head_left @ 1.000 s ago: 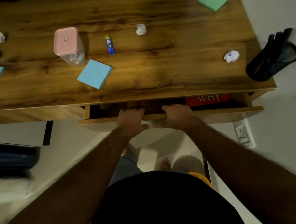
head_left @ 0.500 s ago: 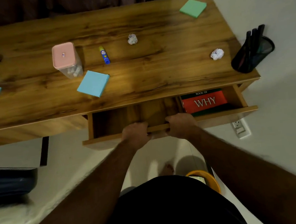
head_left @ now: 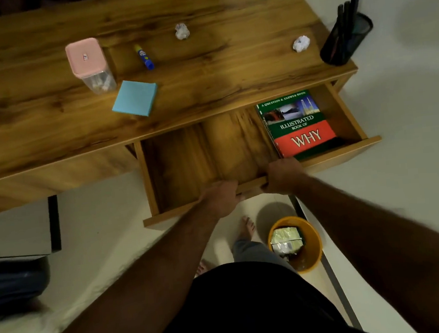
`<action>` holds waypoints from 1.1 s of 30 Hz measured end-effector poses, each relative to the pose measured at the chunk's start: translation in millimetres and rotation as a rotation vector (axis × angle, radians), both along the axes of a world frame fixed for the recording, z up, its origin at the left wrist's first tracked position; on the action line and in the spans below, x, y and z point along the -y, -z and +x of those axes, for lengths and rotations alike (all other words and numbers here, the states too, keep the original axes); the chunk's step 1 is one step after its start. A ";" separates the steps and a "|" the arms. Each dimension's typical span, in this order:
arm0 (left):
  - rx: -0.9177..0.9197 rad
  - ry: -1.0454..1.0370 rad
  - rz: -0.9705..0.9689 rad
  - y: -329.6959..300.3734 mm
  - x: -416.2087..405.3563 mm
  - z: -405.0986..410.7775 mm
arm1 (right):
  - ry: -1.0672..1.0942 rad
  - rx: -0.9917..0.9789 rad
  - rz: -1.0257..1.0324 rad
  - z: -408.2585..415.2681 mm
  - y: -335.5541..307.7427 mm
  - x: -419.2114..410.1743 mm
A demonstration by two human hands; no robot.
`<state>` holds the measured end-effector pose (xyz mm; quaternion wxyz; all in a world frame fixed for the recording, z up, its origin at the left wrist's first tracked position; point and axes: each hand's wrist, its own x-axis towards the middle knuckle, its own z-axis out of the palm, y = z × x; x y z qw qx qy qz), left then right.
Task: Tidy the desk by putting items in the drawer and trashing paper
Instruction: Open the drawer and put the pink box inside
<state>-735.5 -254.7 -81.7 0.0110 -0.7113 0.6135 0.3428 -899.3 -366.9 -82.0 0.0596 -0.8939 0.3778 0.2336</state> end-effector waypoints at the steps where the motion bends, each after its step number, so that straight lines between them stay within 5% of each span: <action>1: -0.005 0.005 -0.004 0.4 -4.2 -3.1 | 0.001 -0.004 0.002 -2.8 0.2 -4.2; 15: -0.084 -0.035 0.068 -0.3 -20.3 -16.8 | -0.026 -0.001 0.039 -18.6 0.7 -21.3; 21: -0.397 -0.245 0.196 -13.0 -11.5 1.3 | 0.246 0.133 0.552 -11.2 -15.7 -6.1; 25: -0.455 -0.477 0.008 -25.1 -6.7 26.8 | 0.407 0.461 0.695 10.1 -28.4 5.4; 33: -0.559 -0.856 -0.348 -48.8 -5.8 94.1 | 0.345 0.745 0.605 112.9 -47.6 5.6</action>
